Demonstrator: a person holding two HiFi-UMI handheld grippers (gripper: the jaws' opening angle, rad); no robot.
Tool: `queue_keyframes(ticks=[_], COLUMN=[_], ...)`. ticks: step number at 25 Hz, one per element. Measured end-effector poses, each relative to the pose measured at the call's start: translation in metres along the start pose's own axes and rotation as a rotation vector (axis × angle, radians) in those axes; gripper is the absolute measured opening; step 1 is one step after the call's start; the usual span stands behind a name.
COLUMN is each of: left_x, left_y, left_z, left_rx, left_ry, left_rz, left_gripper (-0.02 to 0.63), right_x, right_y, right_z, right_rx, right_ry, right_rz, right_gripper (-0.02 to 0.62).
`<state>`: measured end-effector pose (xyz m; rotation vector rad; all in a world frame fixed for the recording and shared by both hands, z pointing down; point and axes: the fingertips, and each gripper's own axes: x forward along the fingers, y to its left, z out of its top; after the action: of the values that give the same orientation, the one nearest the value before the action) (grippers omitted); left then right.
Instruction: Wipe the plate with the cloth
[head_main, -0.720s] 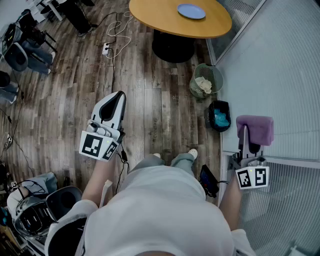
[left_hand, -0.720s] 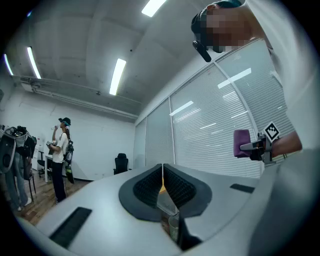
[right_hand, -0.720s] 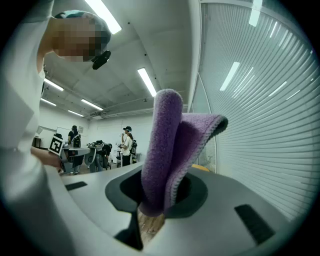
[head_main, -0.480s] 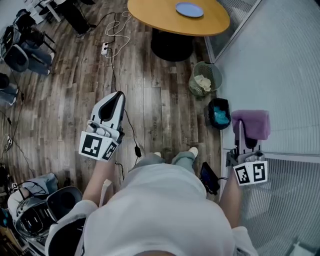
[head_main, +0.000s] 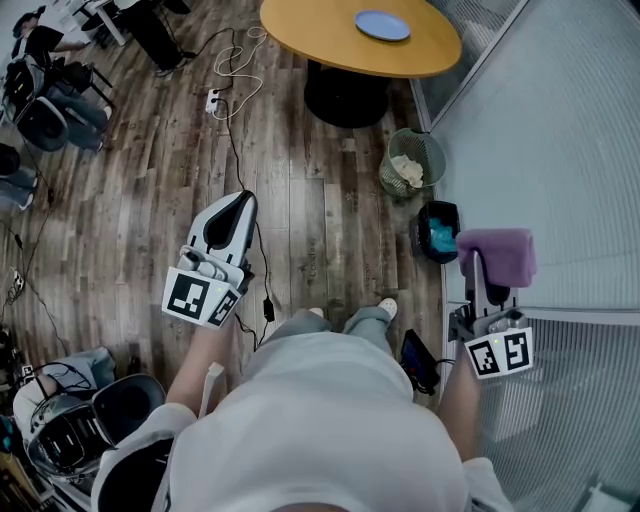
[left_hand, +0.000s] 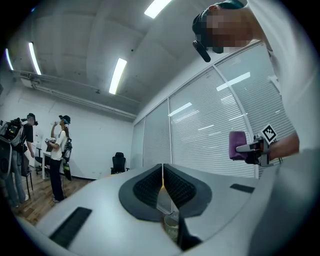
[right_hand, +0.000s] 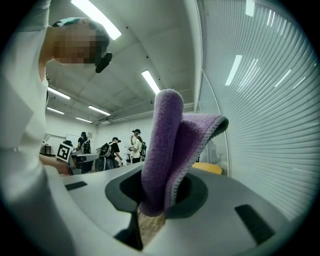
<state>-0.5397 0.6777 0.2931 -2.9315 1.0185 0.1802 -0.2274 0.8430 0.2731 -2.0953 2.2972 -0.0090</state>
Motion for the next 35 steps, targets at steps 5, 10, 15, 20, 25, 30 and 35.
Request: queue_keyframes(ticks=[5, 10, 15, 20, 25, 30, 35], left_x=[-0.008, -0.002, 0.016, 0.044, 0.084, 0.129, 0.168], left_y=[0.002, 0.003, 0.003, 0.014, 0.030, 0.048, 0.061], left_z=[0.000, -0.003, -0.008, -0.007, 0.005, 0.001, 0.001], left_rx=[-0.003, -0.001, 0.006, -0.003, 0.002, 0.008, 0.000], left_ry=[0.009, 0.028, 0.034, 0.034, -0.004, 0.005, -0.001], left_rz=[-0.003, -0.002, 0.009, 0.036, 0.046, 0.088, 0.132], left_gripper=[0.020, 0.020, 0.020, 0.020, 0.020, 0.020, 0.020], right_x=[-0.002, -0.002, 0.007, 0.041, 0.089, 0.140, 0.188], right_y=[0.009, 0.009, -0.008, -0.032, -0.066, -0.102, -0.132], right_z=[0.004, -0.002, -0.013, -0.012, -0.010, -0.011, -0.006], right_rx=[0.004, 0.006, 0.028, 0.047, 0.061, 0.063, 0.070], right_ry=[-0.017, 0.000, 0.011, -0.002, -0.017, -0.018, -0.020], right_rz=[0.007, 0.017, 0.027, 0.050, 0.081, 0.124, 0.170], right_gripper=[0.087, 0.087, 0.087, 0.087, 0.087, 0.087, 0.087])
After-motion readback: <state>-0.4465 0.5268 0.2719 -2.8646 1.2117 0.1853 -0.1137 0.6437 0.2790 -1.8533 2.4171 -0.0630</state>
